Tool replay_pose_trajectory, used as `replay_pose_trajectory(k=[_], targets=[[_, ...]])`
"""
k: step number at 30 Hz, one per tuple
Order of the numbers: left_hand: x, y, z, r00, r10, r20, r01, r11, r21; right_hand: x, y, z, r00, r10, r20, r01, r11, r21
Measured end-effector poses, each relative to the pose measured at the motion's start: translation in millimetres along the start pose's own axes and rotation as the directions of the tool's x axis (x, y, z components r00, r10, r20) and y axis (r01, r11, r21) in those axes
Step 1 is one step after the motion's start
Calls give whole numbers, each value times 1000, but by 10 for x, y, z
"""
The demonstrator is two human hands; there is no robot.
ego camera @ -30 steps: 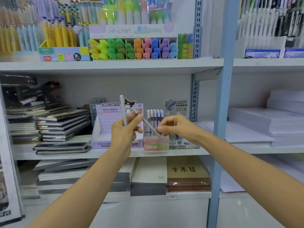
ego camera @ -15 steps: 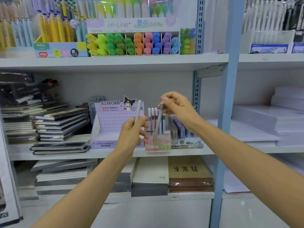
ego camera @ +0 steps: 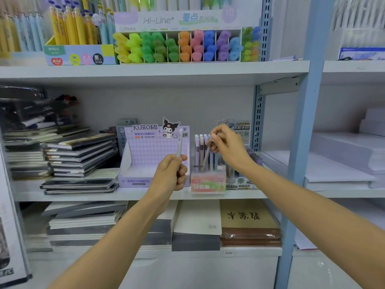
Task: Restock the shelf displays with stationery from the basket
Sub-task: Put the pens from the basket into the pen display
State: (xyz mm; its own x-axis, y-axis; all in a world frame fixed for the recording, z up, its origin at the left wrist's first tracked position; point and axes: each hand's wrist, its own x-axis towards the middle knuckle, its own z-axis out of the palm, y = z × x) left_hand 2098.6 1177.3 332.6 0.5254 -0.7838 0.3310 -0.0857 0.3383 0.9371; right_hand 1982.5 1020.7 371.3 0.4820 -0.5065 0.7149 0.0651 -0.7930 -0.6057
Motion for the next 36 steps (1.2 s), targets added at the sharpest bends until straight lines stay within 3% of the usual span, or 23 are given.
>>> replay_pose_trajectory(k=[4, 9, 17, 19, 20, 23, 26, 29, 32, 36], targets=[[20, -63, -50, 997, 55, 48, -59, 996, 74, 68, 2, 24, 998, -29, 60, 32, 998, -54], [29, -114, -74, 997, 60, 48, -64, 994, 90, 79, 20, 120, 997, -71, -18, 70, 994, -84], [20, -107, -71, 1000, 20, 23, -23, 994, 105, 104, 35, 74, 1000, -19, -10, 14, 943, -331], [6, -89, -54, 999, 24, 39, -28, 991, 127, 84, -51, 11, 999, 18, -27, -24, 974, -224], [-3, -77, -41, 998, 27, 48, -34, 990, 136, 67, -109, -22, 999, 45, -18, -47, 995, -85], [-20, -36, 13, 997, 40, 66, -49, 989, 141, 19, -251, -130, 989, 70, 132, -104, 957, 272], [-31, 10, 49, 996, 36, 84, -47, 989, 142, -23, -308, -203, 974, 39, 224, -110, 942, 316], [-54, 61, 46, 997, 16, 76, -22, 996, 81, -68, -311, -311, 986, 90, 139, -140, 902, 409], [-65, 115, 40, 1000, -1, -10, -1, 992, -125, -123, -289, -429, 989, 138, 56, -146, 835, 531], [-74, 186, 120, 994, 48, -100, -77, 948, -309, -257, -276, -473, 978, 157, 134, -206, 802, 560]])
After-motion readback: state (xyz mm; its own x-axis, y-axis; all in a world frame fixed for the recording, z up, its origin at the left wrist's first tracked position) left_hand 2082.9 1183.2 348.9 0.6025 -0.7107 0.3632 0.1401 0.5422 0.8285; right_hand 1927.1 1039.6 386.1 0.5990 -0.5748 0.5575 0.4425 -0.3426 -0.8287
